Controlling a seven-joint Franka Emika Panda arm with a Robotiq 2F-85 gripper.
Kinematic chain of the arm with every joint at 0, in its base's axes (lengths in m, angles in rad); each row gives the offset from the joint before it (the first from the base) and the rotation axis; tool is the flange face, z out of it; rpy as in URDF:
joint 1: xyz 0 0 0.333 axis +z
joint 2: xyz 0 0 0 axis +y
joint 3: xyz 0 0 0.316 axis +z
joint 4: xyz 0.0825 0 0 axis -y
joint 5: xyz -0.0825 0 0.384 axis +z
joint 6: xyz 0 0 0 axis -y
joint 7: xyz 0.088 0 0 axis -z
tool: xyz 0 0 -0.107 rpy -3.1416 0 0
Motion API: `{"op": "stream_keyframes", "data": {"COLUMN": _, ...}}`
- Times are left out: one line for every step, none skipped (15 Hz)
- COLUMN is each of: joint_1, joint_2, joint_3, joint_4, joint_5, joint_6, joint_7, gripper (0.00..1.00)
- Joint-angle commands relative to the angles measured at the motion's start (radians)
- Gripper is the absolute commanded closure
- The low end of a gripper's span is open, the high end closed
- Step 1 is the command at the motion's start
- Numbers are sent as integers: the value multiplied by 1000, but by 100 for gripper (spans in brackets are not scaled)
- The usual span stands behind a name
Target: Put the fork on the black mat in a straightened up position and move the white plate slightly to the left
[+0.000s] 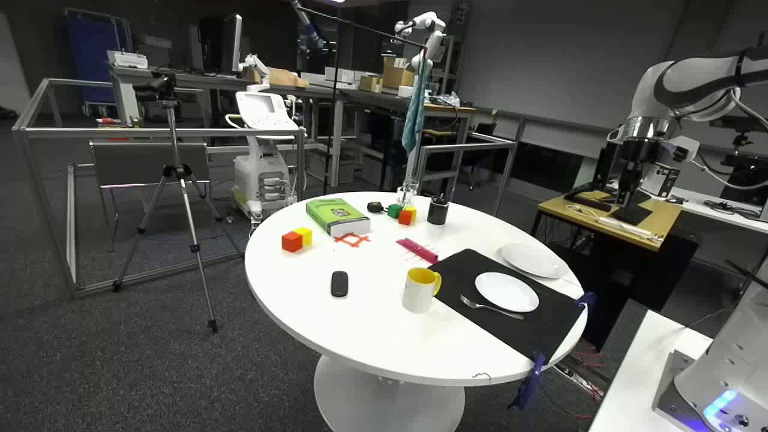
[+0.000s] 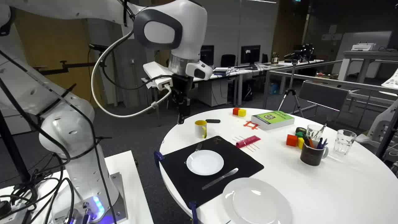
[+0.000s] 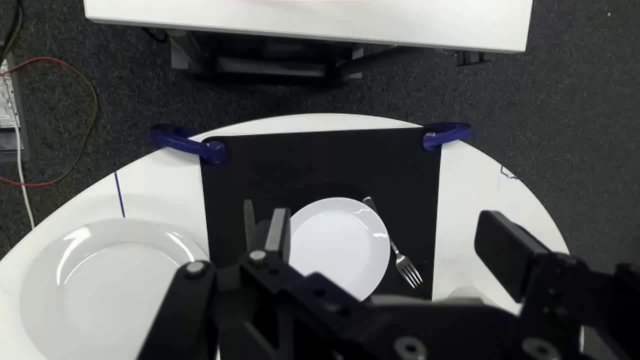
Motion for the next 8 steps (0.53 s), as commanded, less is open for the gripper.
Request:
{"op": "stream_keyframes", "data": {"joint_1": -27, "joint_2": 6, "joint_3": 23, "joint_4": 1, "joint_5": 13, "joint_6": -2, "joint_7": -13, "gripper": 0}}
{"op": "stream_keyframes", "data": {"joint_1": -27, "joint_2": 6, "joint_3": 23, "joint_4": 1, "joint_5": 13, "joint_6": -2, "joint_7": -13, "gripper": 0}}
{"op": "stream_keyframes", "data": {"joint_1": -28, "joint_2": 4, "joint_3": 27, "joint_4": -7, "joint_5": 9, "joint_6": 8, "joint_7": -14, "gripper": 0}}
{"op": "stream_keyframes", "data": {"joint_1": -28, "joint_2": 1, "joint_3": 30, "joint_4": -18, "joint_5": 7, "joint_6": 18, "joint_7": -17, "gripper": 0}}
{"op": "stream_keyframes", "data": {"joint_1": -26, "joint_2": 1, "joint_3": 32, "joint_4": -25, "joint_5": 7, "joint_6": 18, "joint_7": -20, "gripper": 0}}
{"op": "stream_keyframes", "data": {"joint_1": -23, "joint_2": -2, "joint_3": 32, "joint_4": -39, "joint_5": 9, "joint_6": 24, "joint_7": -28, "gripper": 0}}
{"op": "stream_keyframes", "data": {"joint_1": -20, "joint_2": -5, "joint_3": 33, "joint_4": -54, "joint_5": 16, "joint_6": 24, "joint_7": -33, "gripper": 0}}
{"op": "stream_keyframes", "data": {"joint_1": -19, "joint_2": -8, "joint_3": 35, "joint_4": -67, "joint_5": 19, "joint_6": 21, "joint_7": -35, "gripper": 0}}
